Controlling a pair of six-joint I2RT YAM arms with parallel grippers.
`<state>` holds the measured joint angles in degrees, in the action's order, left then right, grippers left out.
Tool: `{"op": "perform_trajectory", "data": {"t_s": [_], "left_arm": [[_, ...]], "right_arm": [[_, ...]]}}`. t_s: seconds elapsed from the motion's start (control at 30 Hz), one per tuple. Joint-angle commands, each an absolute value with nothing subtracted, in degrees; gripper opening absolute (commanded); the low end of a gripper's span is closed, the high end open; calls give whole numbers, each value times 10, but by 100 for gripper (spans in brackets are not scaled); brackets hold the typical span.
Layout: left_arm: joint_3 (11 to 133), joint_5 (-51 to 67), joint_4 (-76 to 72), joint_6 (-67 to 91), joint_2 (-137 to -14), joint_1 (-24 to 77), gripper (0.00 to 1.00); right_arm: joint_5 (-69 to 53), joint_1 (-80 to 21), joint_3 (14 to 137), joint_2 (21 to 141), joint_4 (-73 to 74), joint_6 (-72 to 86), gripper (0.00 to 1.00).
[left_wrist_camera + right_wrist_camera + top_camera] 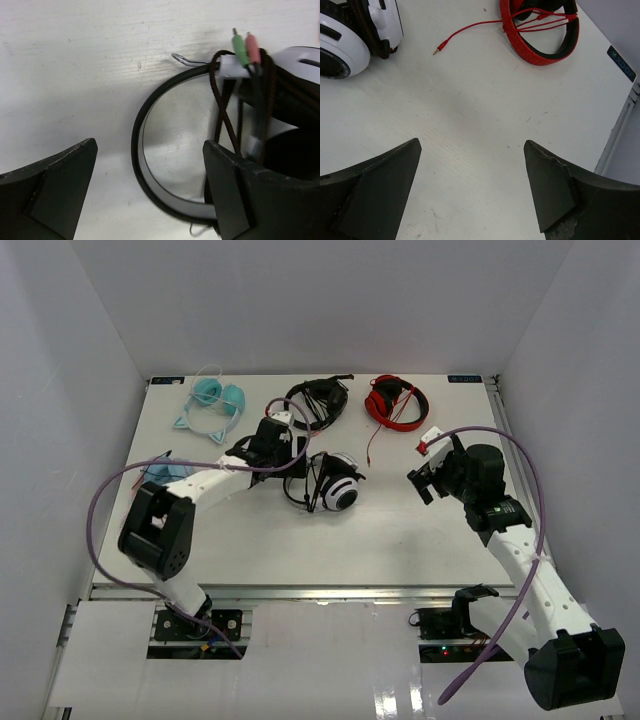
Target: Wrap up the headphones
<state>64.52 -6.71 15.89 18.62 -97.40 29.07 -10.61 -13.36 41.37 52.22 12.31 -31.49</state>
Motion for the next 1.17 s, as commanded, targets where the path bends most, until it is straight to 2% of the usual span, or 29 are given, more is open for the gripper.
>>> {"op": "perform_trajectory", "data": {"t_s": [0.0,0.17,0.33,0.53,0.7,0.9,1.13], "left_arm": [[616,-64,136,170,-816,288,98],[514,-13,118,100,-638,288,98],[319,74,60,48,-400,289,98],[243,62,52,54,-187,289,98],[230,28,66,61,-117,289,98],[233,42,66,58,-127,289,98],[232,48,65,56,-129,289,98]], "right_arm": [[-135,-119,406,498,133,-226,90],[-80,-117,413,489,135,-168,90],[-15,-116,423,497,143,-133,90],[21,-112,397,469,139,-104,90],[24,-91,343,430,115,-77,90],[-47,-48,285,394,91,-63,90],[-30,-37,287,387,88,-41,90]]}}
